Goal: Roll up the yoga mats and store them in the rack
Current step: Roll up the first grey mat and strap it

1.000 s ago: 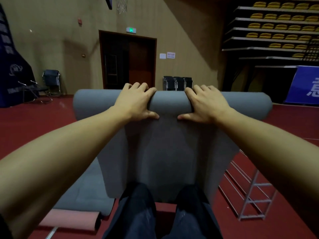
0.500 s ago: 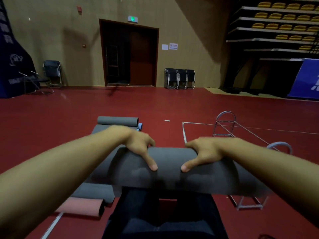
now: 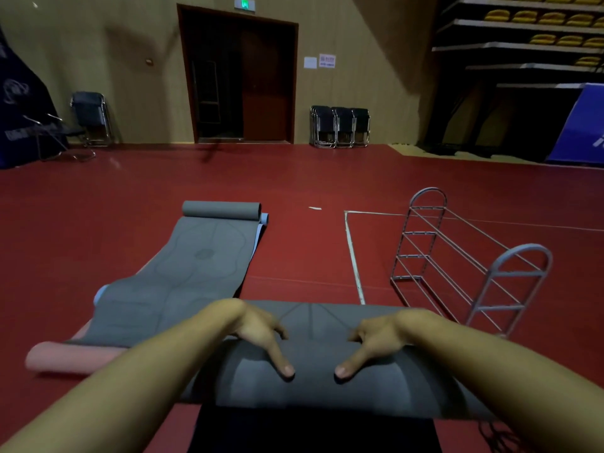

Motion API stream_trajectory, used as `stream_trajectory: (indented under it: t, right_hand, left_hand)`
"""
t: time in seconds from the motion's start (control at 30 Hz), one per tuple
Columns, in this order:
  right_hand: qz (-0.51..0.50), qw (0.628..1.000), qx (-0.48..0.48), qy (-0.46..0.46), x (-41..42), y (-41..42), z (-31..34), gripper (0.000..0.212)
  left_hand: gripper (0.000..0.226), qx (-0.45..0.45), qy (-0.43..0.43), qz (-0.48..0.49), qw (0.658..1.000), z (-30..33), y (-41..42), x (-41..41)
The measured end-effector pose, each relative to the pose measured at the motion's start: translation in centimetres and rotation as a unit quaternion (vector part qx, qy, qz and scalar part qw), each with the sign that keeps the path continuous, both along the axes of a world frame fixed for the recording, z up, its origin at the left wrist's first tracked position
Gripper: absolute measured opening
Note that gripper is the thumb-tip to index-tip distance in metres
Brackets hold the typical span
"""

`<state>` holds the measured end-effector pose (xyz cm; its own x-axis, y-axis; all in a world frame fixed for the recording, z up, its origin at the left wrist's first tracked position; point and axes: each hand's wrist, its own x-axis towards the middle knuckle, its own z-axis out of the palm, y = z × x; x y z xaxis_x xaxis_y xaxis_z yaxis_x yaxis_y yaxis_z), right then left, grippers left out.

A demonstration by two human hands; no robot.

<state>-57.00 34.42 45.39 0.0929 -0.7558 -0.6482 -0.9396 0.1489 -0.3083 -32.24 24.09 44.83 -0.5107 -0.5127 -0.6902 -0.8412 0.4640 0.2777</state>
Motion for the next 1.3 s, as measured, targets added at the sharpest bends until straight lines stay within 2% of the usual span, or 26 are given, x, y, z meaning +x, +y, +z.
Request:
stream_trajectory:
  t: [0.13, 0.2, 0.27, 0.4, 0.53, 0.63, 0.73, 0.8, 1.13, 1.3]
  right_hand:
    - [-0.010, 1.000, 0.009, -0.007, -0.1, -0.3, -0.3, 0.086]
    - [-0.006, 1.000, 0.000, 0.011, -0.1, -0.3, -0.4, 0.090]
    - [-0.002, 0.999, -0.019, 0.032, -0.3, -0.6, -0.5, 0.097]
    - [-0.008, 1.000, -0.008, 0.019, -0.6, -1.1, -0.5, 0.079]
    - [0.011, 0.998, -0.018, 0.052, -0.5, -1.7, -0.1, 0.085]
    - [0.028, 0.998, -0.023, 0.057, -0.4, -1.8, 0.3, 0.092]
    - [0.035, 0.998, -0.033, 0.041, 0.0, -2.0, 0.4, 0.078]
    - [0.037, 0.997, -0.042, 0.048, 0.3, -2.2, 0.3, 0.072]
    - [0.071, 0.991, -0.095, 0.060, 1.5, -2.7, 0.4, 0.087]
    - [0.078, 0.989, -0.099, 0.077, 1.8, -3.3, 0.9, 0.077]
  left_hand:
    - [0.099, 0.016, 0.031, 0.043, 0.998, -1.4, -0.5, 0.8]
    - [0.107, 0.014, 0.040, 0.048, 0.998, -1.8, -0.7, 0.9]
    - [0.117, -0.004, 0.042, 0.046, 0.998, -1.8, -0.9, 0.9]
    - [0.104, -0.015, 0.047, 0.030, 0.998, -1.4, -0.9, 0.5]
    - [0.114, -0.016, 0.032, 0.005, 0.999, -1.3, -0.9, 0.2]
    - [0.099, -0.044, 0.041, 0.010, 0.998, -1.3, -1.2, -0.2]
    - [0.091, -0.059, 0.053, 0.011, 0.997, -0.6, -1.3, -0.3]
    - [0.091, -0.066, 0.048, 0.006, 0.997, -0.4, -1.3, -0.4]
    - [0.092, -0.100, 0.021, -0.022, 0.994, 1.1, -0.9, -1.6]
    - [0.101, -0.099, -0.011, -0.042, 0.994, 1.6, -0.3, -2.1]
